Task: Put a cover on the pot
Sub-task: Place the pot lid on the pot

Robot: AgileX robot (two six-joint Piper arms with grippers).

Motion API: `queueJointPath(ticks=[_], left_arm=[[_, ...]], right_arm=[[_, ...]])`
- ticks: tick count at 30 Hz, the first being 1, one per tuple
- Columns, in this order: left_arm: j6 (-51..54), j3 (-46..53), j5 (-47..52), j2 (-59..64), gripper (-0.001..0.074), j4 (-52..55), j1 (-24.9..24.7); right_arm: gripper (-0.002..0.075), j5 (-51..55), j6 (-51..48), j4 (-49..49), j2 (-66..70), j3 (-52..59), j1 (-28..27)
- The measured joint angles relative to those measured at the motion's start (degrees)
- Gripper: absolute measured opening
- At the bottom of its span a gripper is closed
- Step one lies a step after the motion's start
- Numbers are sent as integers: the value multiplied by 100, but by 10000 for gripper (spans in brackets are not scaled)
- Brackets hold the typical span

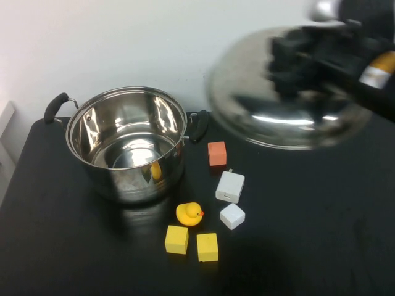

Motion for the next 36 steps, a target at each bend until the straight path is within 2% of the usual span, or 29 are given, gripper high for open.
queueJointPath(ticks=[14,21,26,36], left_arm=[[0,0,0,0,-1,0,0],[0,0,0,0,-1,0,0],[0,0,0,0,-1,0,0],[0,0,0,0,-1,0,0]], right_arm=[[342,476,545,-48,3825,-4130,1201],[342,552,576,-56,5068,-5647,1389],[342,867,576,-1,5605,-6173,1377],[342,712,483,22,5914,-6247,1369]])
